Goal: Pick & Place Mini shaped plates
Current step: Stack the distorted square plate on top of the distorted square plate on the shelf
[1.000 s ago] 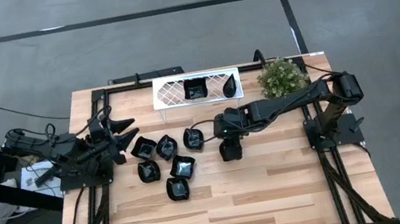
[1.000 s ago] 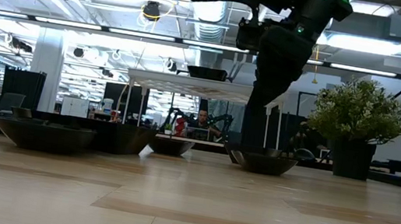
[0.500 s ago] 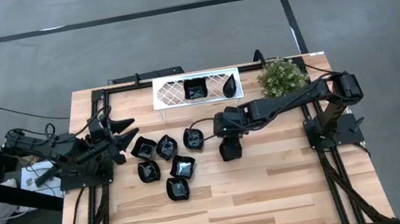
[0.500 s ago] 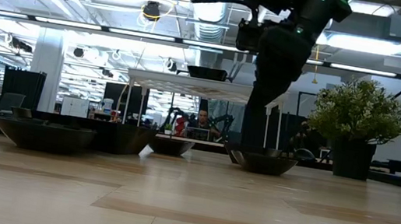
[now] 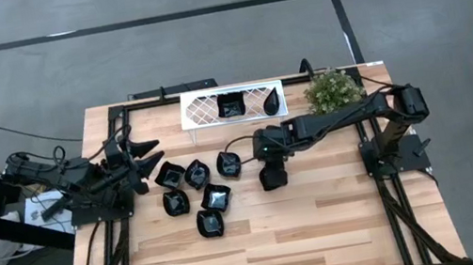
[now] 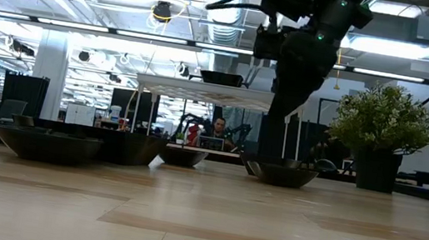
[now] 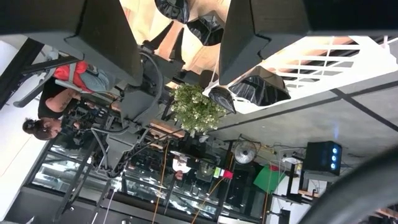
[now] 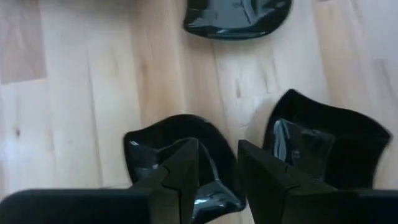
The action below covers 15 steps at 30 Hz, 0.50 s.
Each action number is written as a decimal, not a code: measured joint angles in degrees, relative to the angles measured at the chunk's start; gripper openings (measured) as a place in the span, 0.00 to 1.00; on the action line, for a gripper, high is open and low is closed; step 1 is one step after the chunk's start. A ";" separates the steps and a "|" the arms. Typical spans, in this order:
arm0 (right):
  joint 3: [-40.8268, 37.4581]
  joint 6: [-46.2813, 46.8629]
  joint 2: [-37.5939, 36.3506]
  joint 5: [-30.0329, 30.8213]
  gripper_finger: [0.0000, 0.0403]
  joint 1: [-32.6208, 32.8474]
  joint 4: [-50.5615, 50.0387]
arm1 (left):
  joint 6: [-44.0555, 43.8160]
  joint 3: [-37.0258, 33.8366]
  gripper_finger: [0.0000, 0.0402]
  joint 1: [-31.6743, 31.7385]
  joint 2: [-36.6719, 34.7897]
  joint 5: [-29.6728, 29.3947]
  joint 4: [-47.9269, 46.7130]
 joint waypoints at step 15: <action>0.07 -1.07 4.58 1.44 0.27 -0.98 2.60 | 0.00 0.00 0.53 0.00 0.07 0.02 0.47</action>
